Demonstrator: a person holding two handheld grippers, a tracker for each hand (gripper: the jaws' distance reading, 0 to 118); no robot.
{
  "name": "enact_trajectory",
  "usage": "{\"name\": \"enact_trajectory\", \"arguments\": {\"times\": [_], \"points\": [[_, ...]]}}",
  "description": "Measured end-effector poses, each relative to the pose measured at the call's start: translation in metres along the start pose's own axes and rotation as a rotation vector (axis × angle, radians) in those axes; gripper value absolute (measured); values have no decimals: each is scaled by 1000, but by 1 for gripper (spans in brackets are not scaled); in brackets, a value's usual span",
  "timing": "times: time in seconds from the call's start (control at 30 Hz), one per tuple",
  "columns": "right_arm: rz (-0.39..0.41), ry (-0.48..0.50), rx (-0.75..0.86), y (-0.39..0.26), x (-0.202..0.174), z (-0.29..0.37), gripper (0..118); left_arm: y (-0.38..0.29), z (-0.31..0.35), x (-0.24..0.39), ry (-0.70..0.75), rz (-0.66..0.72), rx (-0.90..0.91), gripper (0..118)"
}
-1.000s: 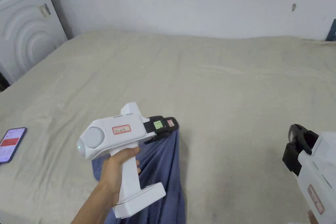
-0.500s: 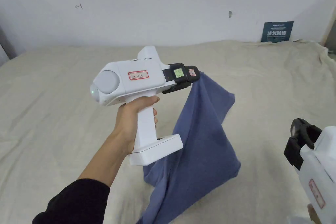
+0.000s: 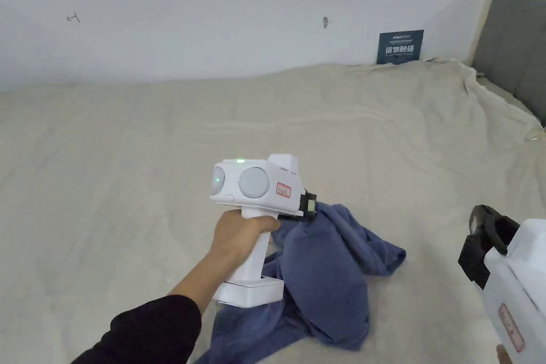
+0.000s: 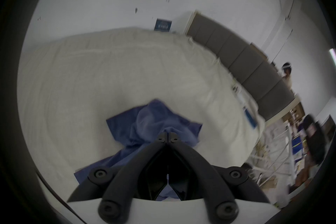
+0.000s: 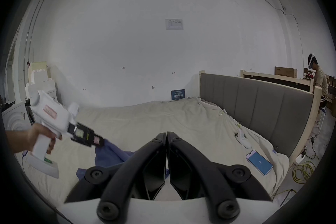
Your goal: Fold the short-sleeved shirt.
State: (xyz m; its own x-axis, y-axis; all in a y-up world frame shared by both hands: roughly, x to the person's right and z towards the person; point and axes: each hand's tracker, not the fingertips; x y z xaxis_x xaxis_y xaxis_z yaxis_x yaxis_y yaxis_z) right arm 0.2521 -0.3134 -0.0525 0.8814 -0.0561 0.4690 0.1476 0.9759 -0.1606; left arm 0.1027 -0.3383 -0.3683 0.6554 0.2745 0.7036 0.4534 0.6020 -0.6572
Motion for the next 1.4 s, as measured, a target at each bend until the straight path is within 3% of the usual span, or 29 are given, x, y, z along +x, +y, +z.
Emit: {"name": "enact_trajectory", "arguments": {"times": [0.43, 0.47, 0.5, 0.57, 0.7, 0.73, 0.97, 1.13, 1.27, 1.33, 1.4], "points": [[-2, -43, -32, -11, 22, 8, 1, -71, -82, -3, 132, -46, -264, 0], [-1, -45, -32, -10, 22, 9, 1, -72, -81, -2, 140, -49, -270, 10], [0, -45, -31, -9, 23, 9, 1, -71, -78, 0, 151, -58, -253, 28], [1, -45, -27, -7, 21, 9, 1, -64, -71, -1, 175, -47, -231, 34], [4, -42, -17, -1, 21, 11, 1, -48, -43, -2, 202, -24, -154, 109], [6, -41, -12, 1, 20, 11, 1, -44, -34, -2, 198, -29, -137, 115], [19, -22, 34, 17, 17, 11, 1, -28, 68, 2, 204, -93, 120, 116], [28, -4, 71, 29, 11, 14, 1, -38, 136, -6, 230, -59, 289, 116], [34, 14, 92, 33, 6, 16, 1, -62, 172, -15, 344, -45, 439, 115], [38, 26, 97, 34, 3, 16, 1, -77, 179, -21, 410, -34, 499, 109], [42, 34, 101, 36, -3, 16, 1, -93, 186, -27, 436, -24, 539, 90]]}}
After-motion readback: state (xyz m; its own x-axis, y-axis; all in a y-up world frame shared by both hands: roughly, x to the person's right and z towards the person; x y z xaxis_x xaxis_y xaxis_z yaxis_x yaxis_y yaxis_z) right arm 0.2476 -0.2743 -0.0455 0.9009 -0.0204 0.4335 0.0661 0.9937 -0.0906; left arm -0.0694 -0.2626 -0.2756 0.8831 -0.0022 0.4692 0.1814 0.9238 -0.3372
